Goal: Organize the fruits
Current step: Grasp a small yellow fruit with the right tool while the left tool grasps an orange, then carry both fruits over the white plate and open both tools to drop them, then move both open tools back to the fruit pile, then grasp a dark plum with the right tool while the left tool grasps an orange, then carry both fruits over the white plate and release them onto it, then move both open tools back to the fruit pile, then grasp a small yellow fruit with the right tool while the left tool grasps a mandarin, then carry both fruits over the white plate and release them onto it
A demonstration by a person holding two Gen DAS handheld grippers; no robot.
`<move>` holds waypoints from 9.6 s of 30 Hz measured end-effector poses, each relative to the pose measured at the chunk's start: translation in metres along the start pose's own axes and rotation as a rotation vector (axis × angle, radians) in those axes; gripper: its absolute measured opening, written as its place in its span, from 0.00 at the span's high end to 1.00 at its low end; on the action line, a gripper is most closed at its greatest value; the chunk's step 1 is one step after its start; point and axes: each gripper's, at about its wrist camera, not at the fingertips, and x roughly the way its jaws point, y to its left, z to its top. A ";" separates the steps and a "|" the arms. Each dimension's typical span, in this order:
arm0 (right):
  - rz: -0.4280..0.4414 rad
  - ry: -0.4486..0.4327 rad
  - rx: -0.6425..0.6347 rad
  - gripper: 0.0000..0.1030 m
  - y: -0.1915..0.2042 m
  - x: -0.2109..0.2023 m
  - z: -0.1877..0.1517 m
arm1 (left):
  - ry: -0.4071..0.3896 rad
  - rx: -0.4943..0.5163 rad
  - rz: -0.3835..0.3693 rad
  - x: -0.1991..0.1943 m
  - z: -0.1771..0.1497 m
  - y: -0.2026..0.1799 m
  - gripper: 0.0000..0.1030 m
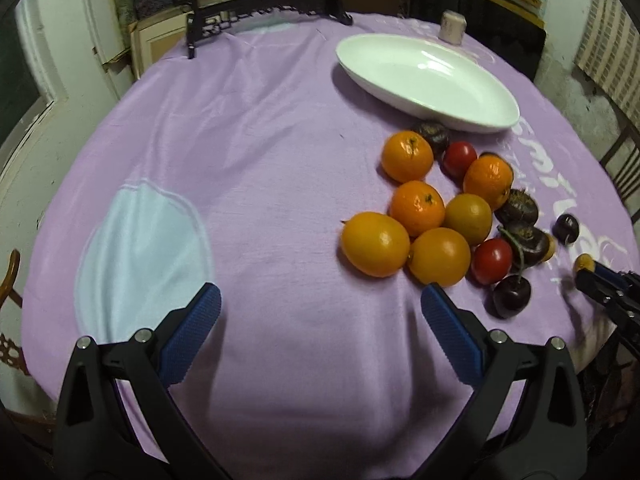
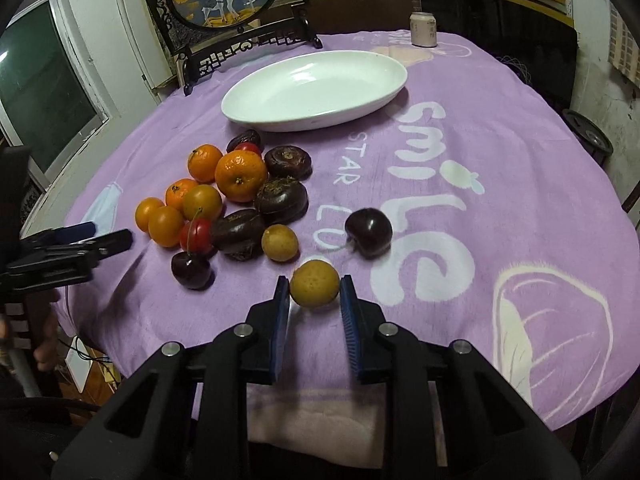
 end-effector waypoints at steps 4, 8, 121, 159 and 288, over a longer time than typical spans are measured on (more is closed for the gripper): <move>0.007 -0.006 0.014 0.75 -0.002 -0.002 0.000 | -0.007 0.019 -0.022 0.015 0.009 -0.006 0.03; 0.011 -0.004 0.026 0.75 -0.003 -0.002 0.000 | -0.005 0.012 -0.075 0.026 0.018 -0.007 0.28; -0.041 -0.020 -0.027 0.70 -0.021 0.006 0.030 | -0.027 0.087 -0.124 0.019 0.007 -0.050 0.53; 0.110 0.091 -0.138 0.70 -0.002 0.169 0.239 | 0.030 -0.077 -0.145 0.124 0.261 -0.047 0.63; -0.010 0.036 -0.175 0.46 -0.013 0.163 0.237 | 0.029 -0.007 -0.174 0.118 0.249 -0.065 0.42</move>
